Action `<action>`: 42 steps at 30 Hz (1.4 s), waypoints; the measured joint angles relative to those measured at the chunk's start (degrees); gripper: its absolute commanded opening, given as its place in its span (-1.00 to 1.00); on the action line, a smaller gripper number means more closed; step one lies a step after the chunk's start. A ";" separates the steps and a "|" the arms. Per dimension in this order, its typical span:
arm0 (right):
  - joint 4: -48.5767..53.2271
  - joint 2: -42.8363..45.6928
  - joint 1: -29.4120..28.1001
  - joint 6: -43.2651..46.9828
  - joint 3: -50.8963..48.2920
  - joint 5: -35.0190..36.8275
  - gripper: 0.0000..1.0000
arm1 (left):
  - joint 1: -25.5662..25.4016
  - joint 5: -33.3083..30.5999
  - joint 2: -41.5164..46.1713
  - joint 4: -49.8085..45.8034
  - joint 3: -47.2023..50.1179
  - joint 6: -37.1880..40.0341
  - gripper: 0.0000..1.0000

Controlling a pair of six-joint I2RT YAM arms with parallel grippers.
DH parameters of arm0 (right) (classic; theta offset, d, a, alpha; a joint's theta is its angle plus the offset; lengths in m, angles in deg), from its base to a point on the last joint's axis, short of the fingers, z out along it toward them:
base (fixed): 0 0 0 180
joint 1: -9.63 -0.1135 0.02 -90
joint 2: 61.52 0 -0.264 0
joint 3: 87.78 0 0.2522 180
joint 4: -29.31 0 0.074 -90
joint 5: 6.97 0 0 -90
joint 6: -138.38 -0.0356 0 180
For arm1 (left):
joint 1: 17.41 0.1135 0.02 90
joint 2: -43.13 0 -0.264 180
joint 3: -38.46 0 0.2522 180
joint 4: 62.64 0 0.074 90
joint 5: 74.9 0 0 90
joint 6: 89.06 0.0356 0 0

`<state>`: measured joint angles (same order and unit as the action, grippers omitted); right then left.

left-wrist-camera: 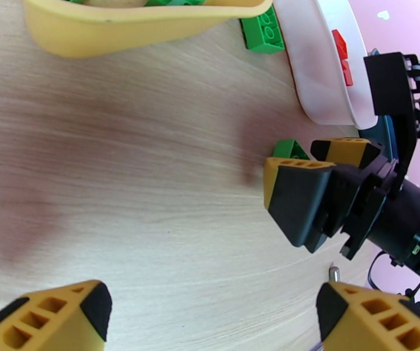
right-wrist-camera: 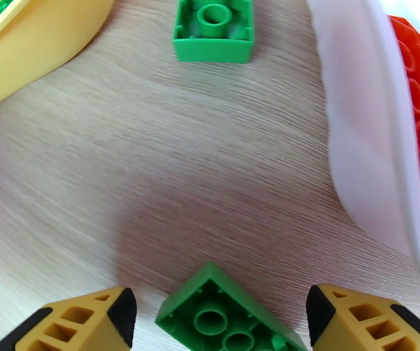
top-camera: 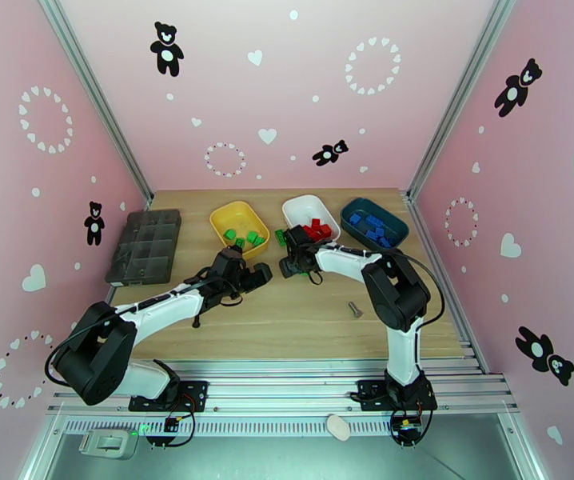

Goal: Sort the legos into containers by color

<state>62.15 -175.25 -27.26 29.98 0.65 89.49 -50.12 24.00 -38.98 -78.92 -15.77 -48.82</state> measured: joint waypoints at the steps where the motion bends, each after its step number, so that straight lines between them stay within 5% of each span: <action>1: -0.04 0.00 -0.07 0.00 -0.04 -0.22 0.55 | 0.02 0.00 0.13 -0.02 0.00 0.00 0.97; 29: 5.03 0.92 -6.49 -5.92 2.23 6.23 -0.35 | 8.41 -0.20 8.52 -4.02 3.65 1.64 0.97; 31: 5.64 0.94 -6.84 -6.16 2.60 6.25 -0.32 | 9.62 0.11 8.76 -4.15 3.89 1.90 0.97; 37: 7.10 0.92 -7.15 -7.37 4.42 7.23 0.22 | 11.67 1.33 8.79 -4.33 4.00 2.60 0.97; 42: 7.76 0.92 -7.10 -8.09 4.42 8.11 0.30 | 11.80 2.38 8.72 -4.24 4.00 2.84 0.97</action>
<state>69.90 -174.33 -34.36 21.90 5.07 97.60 -38.32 26.38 -30.26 -83.16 -11.77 -45.98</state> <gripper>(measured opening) 0.648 0.984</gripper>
